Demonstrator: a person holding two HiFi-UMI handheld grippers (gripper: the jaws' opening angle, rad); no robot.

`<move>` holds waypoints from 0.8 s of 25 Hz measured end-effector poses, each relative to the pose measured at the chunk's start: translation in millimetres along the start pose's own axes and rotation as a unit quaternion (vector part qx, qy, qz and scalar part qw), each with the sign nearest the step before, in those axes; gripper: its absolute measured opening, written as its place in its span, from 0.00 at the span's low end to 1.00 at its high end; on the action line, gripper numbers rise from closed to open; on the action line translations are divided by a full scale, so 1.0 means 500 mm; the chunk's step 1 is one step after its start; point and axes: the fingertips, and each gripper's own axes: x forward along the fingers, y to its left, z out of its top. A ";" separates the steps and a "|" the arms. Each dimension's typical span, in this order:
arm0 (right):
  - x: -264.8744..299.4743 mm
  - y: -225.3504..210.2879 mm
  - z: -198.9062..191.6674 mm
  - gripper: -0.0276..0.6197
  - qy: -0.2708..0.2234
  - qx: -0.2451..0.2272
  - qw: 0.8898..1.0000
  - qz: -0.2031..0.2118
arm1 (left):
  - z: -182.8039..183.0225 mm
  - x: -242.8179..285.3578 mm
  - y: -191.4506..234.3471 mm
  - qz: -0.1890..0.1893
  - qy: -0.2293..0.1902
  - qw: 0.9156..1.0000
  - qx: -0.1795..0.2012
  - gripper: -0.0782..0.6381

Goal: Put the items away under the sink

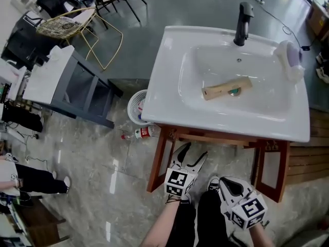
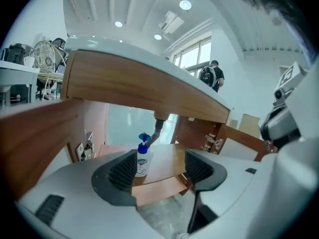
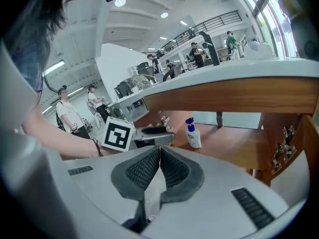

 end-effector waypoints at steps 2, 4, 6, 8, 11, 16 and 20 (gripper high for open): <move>-0.014 0.016 0.022 0.07 -0.008 0.001 1.000 -0.010 | 0.021 -0.035 -0.016 -0.009 0.000 1.000 -0.003 0.53; -0.030 0.035 0.039 0.07 -0.015 0.005 1.000 -0.015 | 0.043 -0.072 -0.033 -0.017 0.000 1.000 -0.005 0.53; -0.049 0.054 0.056 0.07 -0.021 0.008 1.000 -0.019 | 0.068 -0.110 -0.051 -0.024 -0.002 1.000 -0.009 0.52; -0.070 0.073 0.071 0.07 -0.024 0.008 0.999 -0.024 | 0.094 -0.149 -0.073 -0.034 -0.005 0.999 -0.012 0.51; -0.101 0.102 0.099 0.07 -0.030 0.002 0.999 -0.036 | 0.127 -0.210 -0.104 -0.051 -0.004 0.999 -0.007 0.49; -0.146 0.136 0.146 0.07 -0.043 -0.009 0.998 -0.053 | 0.181 -0.298 -0.134 -0.071 -0.011 0.997 -0.012 0.43; -0.185 0.162 0.193 0.07 -0.070 -0.001 0.995 -0.069 | 0.218 -0.349 -0.156 -0.090 -0.011 0.996 0.003 0.40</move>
